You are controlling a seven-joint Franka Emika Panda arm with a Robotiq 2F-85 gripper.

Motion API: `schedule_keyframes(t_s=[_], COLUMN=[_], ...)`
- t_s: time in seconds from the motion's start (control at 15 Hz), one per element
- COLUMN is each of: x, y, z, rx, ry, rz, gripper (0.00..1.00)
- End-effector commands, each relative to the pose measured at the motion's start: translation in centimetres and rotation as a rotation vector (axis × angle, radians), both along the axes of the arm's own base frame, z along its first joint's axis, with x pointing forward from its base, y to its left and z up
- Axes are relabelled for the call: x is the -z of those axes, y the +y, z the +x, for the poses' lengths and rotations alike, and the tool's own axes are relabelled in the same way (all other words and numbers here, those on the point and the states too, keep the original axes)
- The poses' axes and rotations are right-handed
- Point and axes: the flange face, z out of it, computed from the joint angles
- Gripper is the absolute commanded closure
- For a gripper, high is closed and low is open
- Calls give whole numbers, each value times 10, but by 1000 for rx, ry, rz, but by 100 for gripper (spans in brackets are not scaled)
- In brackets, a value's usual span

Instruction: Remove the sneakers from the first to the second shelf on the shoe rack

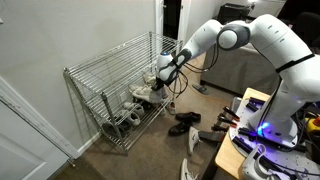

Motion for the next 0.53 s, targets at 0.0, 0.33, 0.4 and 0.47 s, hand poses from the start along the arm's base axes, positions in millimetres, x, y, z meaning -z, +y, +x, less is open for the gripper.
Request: schedule_keyframes(t_s=[0.0,0.33,0.4,0.47], x=[-5,-6,-7,-10], y=[-1,3,4,5], z=[16,17,16,16], rx=[3,-2,-5,-9], ry=[-142,-179,-187,-191], rz=[15,-24,-31,-38], gripper=[95,95,95,95])
